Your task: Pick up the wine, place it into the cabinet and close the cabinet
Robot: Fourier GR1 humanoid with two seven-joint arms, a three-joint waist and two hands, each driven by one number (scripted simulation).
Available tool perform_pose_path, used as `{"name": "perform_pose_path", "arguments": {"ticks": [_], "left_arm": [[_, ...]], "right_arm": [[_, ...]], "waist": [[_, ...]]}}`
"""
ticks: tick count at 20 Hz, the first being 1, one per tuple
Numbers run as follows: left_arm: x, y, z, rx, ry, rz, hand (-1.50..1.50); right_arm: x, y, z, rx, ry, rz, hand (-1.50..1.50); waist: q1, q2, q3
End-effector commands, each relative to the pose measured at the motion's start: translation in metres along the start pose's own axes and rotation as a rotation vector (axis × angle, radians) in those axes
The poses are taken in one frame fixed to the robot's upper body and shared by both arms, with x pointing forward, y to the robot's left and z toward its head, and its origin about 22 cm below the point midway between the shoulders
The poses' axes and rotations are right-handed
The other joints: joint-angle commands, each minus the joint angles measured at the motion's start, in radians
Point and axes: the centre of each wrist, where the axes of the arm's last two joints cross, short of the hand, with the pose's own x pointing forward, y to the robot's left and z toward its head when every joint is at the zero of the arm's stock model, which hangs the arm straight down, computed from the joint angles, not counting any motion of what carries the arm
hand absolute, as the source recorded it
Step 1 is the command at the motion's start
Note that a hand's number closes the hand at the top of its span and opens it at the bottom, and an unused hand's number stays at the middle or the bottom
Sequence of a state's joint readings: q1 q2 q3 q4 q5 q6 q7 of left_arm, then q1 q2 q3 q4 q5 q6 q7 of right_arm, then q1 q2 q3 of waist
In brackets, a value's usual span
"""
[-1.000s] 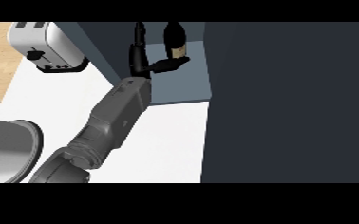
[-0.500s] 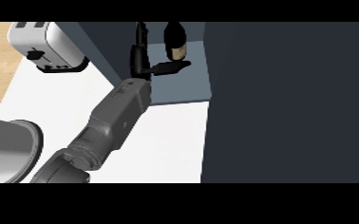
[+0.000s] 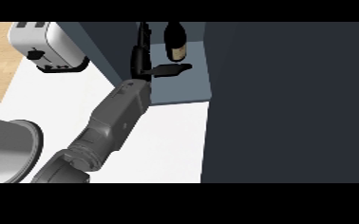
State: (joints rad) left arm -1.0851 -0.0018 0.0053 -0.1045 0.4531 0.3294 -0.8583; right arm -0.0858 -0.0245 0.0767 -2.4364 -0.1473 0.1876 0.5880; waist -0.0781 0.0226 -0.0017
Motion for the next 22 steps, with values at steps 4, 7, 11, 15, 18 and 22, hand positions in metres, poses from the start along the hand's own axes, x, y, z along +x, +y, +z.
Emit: {"name": "perform_pose_path", "arguments": {"ticks": [4, 7, 11, 15, 18, 22], "left_arm": [[-0.003, 0.004, 0.003, 0.014, 0.023, 0.117, -1.5], [-0.015, 0.012, 0.015, 0.014, 0.032, 0.124, -1.5], [-0.008, 0.005, 0.01, 0.023, 0.033, 0.121, -1.5], [-0.018, 0.008, 0.028, 0.006, 0.04, 0.136, -1.5], [-0.004, -0.009, 0.029, -0.016, 0.042, 0.158, -1.5], [-0.02, -0.014, 0.079, -0.035, 0.055, 0.162, -1.5]], "right_arm": [[0.006, 0.002, -0.003, 0.016, 0.018, -0.054, -1.5], [0.006, 0.012, -0.004, 0.019, -0.033, -0.047, -1.5], [0.014, 0.01, 0.0, 0.027, -0.008, -0.055, -1.5], [0.021, 0.009, 0.01, -0.001, -0.019, -0.055, -1.5], [0.01, -0.003, -0.003, -0.023, -0.008, -0.034, -1.5], [0.013, 0.012, 0.002, -0.033, -0.01, -0.042, -1.5]], "waist": [[0.019, -0.01, 0.0], [0.007, -0.007, 0.0], [0.006, -0.015, 0.0], [0.017, -0.023, 0.001], [0.037, -0.023, 0.001], [0.038, -0.024, 0.001]]}}
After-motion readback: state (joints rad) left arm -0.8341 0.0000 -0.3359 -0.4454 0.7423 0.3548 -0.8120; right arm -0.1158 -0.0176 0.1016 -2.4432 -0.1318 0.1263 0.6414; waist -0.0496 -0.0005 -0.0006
